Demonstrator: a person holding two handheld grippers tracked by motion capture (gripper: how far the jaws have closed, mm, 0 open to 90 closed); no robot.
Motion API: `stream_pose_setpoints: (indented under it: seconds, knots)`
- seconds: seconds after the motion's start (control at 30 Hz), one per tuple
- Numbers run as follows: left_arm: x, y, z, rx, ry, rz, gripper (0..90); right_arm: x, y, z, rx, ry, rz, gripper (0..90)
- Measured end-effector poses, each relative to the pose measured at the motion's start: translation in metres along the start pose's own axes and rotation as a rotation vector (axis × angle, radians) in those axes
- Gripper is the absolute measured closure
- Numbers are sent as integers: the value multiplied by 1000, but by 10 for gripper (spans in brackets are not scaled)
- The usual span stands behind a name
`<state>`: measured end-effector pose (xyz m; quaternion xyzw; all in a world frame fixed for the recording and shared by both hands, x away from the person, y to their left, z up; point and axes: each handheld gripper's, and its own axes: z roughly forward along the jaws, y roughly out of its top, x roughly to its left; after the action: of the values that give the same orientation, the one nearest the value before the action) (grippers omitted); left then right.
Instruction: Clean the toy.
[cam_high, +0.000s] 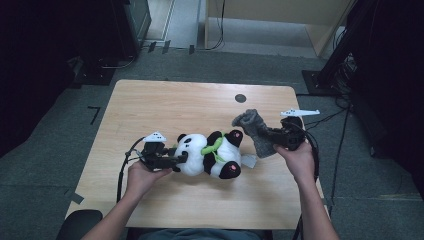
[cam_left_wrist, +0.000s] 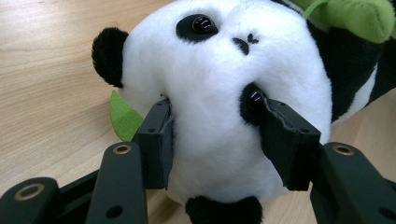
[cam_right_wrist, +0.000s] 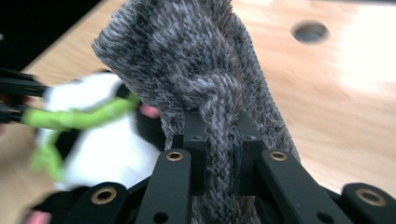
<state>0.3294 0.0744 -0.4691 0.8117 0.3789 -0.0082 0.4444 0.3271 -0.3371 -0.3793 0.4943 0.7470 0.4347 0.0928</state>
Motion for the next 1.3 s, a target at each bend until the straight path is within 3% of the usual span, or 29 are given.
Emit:
stream_pose_setpoints:
  seconds: [0.23,0.37,0.6,0.67,1.0,1.3]
  knots:
    - [0,0,0,0,1,4,474,40,10,9,5,60,-108,802]
    - [0,0,0,-1,0,4,474,58,6,26,40,106,-148,802]
    - [-1,-1,0,0,2,10,473,68,-8,59,147,152,-169,800]
    - [-1,-1,0,1,2,12,473,70,-12,65,170,142,-187,799]
    - [-1,-2,1,-1,-3,23,473,61,-24,63,191,130,-212,800]
    - [-1,-1,1,-6,-5,13,472,32,-36,58,248,149,-144,801]
